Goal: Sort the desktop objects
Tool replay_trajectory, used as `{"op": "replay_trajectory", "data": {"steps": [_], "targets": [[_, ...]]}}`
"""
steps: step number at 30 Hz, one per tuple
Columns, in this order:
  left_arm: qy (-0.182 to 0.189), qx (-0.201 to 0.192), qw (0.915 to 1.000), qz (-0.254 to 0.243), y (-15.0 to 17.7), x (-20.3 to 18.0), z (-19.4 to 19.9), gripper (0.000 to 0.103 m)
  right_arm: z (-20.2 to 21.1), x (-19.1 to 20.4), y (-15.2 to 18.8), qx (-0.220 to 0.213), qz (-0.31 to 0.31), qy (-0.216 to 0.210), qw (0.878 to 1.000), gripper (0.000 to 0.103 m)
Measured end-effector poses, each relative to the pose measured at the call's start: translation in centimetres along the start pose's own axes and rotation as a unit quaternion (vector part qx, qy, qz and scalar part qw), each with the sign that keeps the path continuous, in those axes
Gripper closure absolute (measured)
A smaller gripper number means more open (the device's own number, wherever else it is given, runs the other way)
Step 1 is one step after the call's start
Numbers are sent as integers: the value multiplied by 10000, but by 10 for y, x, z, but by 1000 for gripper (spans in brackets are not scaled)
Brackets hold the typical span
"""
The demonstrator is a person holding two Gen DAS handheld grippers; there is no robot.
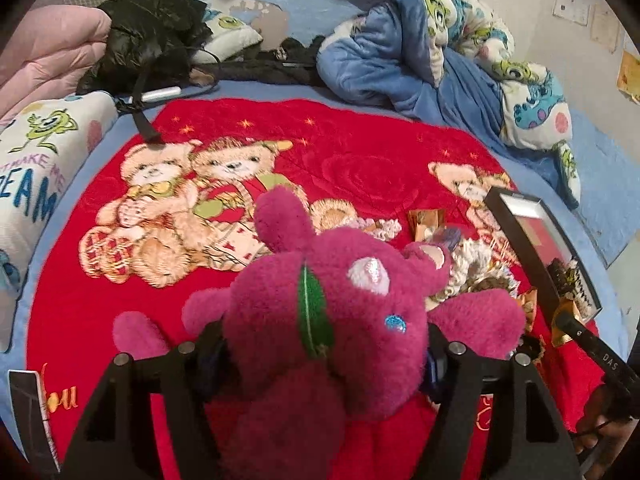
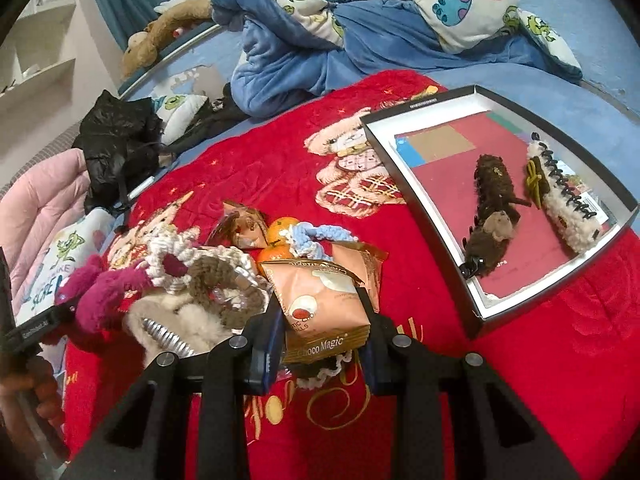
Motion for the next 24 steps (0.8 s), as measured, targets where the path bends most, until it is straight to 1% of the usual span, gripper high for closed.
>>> {"op": "replay_trajectory", "data": {"steps": [4,8,11,14,18,24], "targets": [[-37,-169,9998,-75,-2,2,22,29,11,5,-2,-107,29,-69,9999,72],[0,-313,9995,-44,-1,3,44,29,23,13,4,-156,93,-138,9997,72],[84,-352,9993,15,1,0,62,29,35,20,11,-182,159,-226,9995,72],[173,-414,9989,-96,1,-11,82,29,48,26,18,-203,270,-266,9991,72],[455,-419,9980,-138,3,-26,103,29,61,27,27,-199,288,-230,9991,72],[857,-347,9949,-410,14,-60,119,29,83,15,36,-238,202,-56,9995,72]]}}
Point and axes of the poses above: each gripper's, at about its wrist camera, not at the fingertips, and z roughly against the way its jaws point, x to its left, y to its underside, the point moved 5 cm from there along -z, roughly the way its jaws point, and after that the axes turned 6 degrees about -x, right-handed, at the moved point
